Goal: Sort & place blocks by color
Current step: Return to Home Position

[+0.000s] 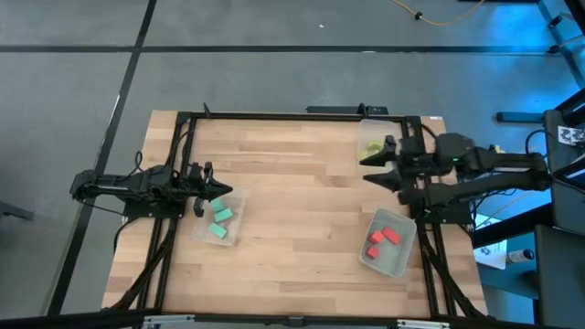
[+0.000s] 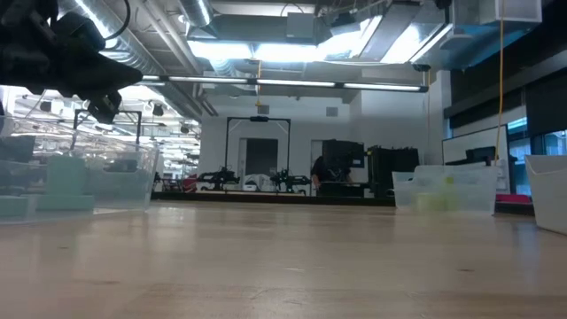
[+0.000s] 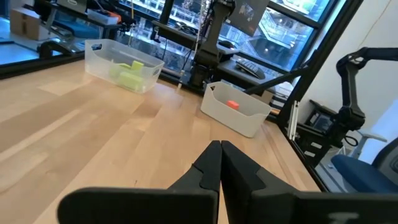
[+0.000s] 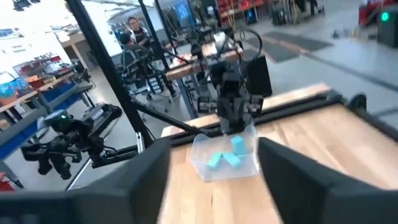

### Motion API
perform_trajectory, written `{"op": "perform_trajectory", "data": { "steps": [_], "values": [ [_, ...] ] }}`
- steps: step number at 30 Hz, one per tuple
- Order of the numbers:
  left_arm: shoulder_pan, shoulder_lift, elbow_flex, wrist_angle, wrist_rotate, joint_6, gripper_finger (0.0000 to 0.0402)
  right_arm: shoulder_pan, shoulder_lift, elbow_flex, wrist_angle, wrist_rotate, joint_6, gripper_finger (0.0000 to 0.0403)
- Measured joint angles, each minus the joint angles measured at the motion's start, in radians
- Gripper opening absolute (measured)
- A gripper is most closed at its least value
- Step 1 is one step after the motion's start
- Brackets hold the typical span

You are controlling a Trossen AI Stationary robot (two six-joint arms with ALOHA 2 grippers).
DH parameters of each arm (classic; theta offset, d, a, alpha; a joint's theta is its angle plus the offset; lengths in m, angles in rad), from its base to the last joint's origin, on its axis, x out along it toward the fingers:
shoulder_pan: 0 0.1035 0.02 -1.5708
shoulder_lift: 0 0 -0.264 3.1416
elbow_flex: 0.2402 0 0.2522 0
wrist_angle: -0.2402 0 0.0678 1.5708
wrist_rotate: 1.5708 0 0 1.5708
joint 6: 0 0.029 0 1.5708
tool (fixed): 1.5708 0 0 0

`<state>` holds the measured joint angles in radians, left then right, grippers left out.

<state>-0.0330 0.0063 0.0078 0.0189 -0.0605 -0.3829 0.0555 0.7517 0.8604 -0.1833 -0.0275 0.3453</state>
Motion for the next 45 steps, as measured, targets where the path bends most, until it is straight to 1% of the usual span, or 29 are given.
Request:
{"op": "perform_trajectory", "data": {
  "steps": [4, 7, 8, 9, 12, 17, 20, 23, 26, 28, 30, 34, 40, 45],
  "values": [
    [0.0, 0.0, 0.0, 0.0, 0.0, 0.0, 0.0, 0.001, -0.101, -0.002, -0.057, -0.003, -0.058, 0.0149],
    [0.0, 0.0, 0.0, 0.0, 0.0, 0.0, 0.0, 0.001, -0.19, -0.047, -0.053, -0.05, -0.058, 0.0052],
    [0.0, 0.0, 0.0, 0.0, 0.0, 0.0, 0.0, 0.001, -0.221, -0.069, -0.044, -0.07, -0.052, 0.0026],
    [0.0, 0.0, 0.0, 0.0, 0.0, 0.0, 0.0, 0.004, -0.254, -0.098, -0.024, -0.083, -0.039, 0.0015],
    [0.0, 0.0, 0.0, 0.0, 0.0, 0.0, 0.0, 0.033, -0.354, -0.187, 0.019, -0.081, -0.011, 0.0008],
    [0.0, 0.0, 0.0, 0.0, 0.0, 0.0, 0.0, 0.081, -0.508, -0.301, 0.038, 0.022, -0.001, 0.0003],
    [0.0, 0.0, 0.0, 0.0, -0.001, 0.0, 0.0, 0.095, -0.578, -0.356, 0.036, 0.052, 0.01, 0.0002],
    [0.0, 0.0, 0.0, 0.0, -0.001, 0.0, 0.0, 0.104, -0.631, -0.407, 0.038, 0.056, 0.023, 0.0002],
    [0.0, 0.0, 0.0, 0.0, -0.001, 0.0, 0.0, 0.112, -0.666, -0.473, 0.069, -0.013, 0.044, 0.0001],
    [0.0, 0.0, 0.0, 0.0, -0.001, 0.0, 0.0, 0.114, -0.687, -0.518, 0.121, -0.086, 0.047, 0.0001],
    [0.0, 0.0, 0.0, 0.0, -0.001, 0.0, 0.0, 0.114, -0.71, -0.555, 0.162, -0.128, 0.047, 0.0001],
    [0.0, 0.0, 0.0, 0.0, -0.001, 0.0, 0.0, 0.114, -0.752, -0.599, 0.17, -0.131, 0.041, 0.0001],
    [0.0, 0.0, 0.0, 0.0, -0.001, 0.0, 0.0, 0.113, -0.75, -0.604, 0.118, -0.133, 0.018, 0.0],
    [0.0, 0.0, 0.0, 0.0, -0.001, 0.0, 0.0, 0.113, -0.75, -0.628, 0.12, -0.166, -0.001, 0.0]
  ]
}}
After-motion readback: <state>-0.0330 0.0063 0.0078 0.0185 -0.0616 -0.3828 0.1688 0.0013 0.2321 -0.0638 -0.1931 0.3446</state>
